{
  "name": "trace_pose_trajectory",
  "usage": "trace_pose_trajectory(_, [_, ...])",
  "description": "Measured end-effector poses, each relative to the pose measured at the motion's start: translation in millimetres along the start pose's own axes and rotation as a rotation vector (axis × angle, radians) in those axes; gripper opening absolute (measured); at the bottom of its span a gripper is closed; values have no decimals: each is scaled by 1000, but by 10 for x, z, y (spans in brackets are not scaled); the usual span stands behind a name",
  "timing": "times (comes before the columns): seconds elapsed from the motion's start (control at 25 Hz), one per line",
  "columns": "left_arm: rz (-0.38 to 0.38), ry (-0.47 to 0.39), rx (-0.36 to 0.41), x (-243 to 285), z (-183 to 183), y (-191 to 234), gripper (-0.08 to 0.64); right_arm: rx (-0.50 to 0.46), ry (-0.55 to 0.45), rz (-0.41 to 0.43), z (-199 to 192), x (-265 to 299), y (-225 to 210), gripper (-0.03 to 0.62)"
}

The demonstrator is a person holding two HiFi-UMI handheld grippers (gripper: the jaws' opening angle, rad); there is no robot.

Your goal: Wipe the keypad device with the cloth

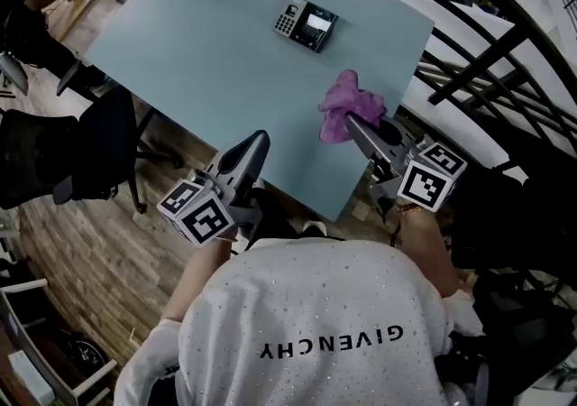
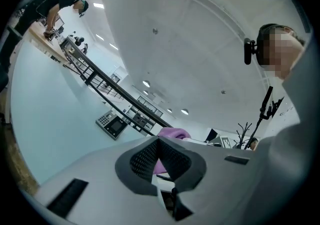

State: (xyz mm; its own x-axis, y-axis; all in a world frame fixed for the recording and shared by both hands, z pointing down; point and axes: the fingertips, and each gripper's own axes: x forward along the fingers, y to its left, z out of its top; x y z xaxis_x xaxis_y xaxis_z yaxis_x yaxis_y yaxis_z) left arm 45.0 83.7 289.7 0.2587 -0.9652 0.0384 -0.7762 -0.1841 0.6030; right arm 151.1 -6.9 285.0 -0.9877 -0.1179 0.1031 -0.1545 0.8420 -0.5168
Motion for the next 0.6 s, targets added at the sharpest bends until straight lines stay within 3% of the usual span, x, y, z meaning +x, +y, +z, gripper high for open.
trace_pose_trajectory(0.16, [14, 62, 44, 187, -32, 336, 0, 24, -69, -36, 106, 67, -125, 51])
trace_pose_trajectory(0.24, [-9, 97, 25, 319, -17, 533, 0, 72, -92, -81, 77, 189, -269, 52])
trace_pose_trajectory(0.32, [-53, 156, 5, 473, 6, 733, 0, 112, -113, -141, 15, 364, -445, 52])
trace_pose_trajectory(0.6, [-249, 373, 52, 974, 380, 1380, 0, 242, -244, -354, 19, 1005, -899, 52])
